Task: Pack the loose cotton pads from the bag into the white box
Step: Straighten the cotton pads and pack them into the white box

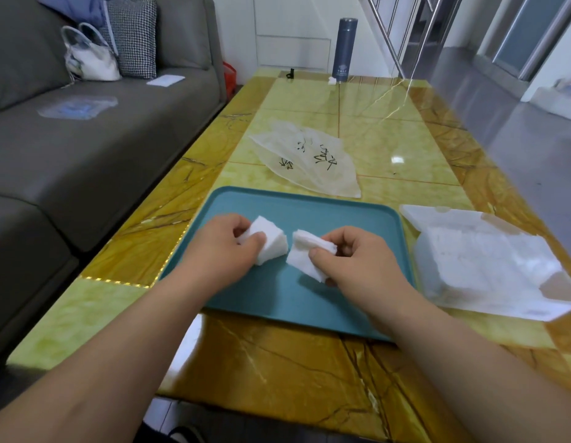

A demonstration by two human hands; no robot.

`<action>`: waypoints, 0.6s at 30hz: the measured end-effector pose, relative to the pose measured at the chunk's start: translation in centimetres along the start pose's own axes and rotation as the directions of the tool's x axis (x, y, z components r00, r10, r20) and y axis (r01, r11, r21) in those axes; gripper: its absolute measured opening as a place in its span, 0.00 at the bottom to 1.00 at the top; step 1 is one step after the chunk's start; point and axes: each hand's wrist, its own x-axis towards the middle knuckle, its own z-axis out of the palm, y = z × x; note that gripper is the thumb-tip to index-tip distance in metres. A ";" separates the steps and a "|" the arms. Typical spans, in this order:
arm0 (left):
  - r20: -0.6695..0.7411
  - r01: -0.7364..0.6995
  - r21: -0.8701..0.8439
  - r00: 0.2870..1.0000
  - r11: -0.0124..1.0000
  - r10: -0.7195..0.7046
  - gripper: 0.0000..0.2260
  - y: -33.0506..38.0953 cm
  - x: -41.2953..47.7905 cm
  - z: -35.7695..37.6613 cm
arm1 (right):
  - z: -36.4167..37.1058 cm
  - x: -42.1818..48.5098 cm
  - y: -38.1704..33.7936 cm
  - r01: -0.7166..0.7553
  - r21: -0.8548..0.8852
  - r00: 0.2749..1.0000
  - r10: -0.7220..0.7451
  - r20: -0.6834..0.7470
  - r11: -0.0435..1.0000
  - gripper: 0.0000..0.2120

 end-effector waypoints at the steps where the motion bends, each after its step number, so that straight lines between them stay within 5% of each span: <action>1: 0.023 -0.028 0.017 0.999 0.999 0.028 0.10 0.3 -0.1 0.3 | -0.3 -0.1 0.0 0.001 -0.004 1.000 -0.001 -0.005 1.000 0.03; 7: 0.137 -0.216 0.017 0.968 0.976 0.211 0.13 1.7 -0.3 2.5 | -2.5 -0.7 0.5 -0.028 -0.035 0.998 0.025 -0.065 0.999 0.04; 14: 0.009 -0.407 0.104 0.913 0.907 0.409 0.07 2.6 -0.2 3.9 | -4.0 -0.6 0.7 -0.059 0.042 0.993 0.062 -0.099 0.997 0.02; 18: -0.015 -0.349 0.020 0.937 0.937 0.349 0.08 3.3 -0.6 2.9 | -4.1 -0.2 0.7 -0.032 0.060 0.997 0.036 -0.062 0.998 0.04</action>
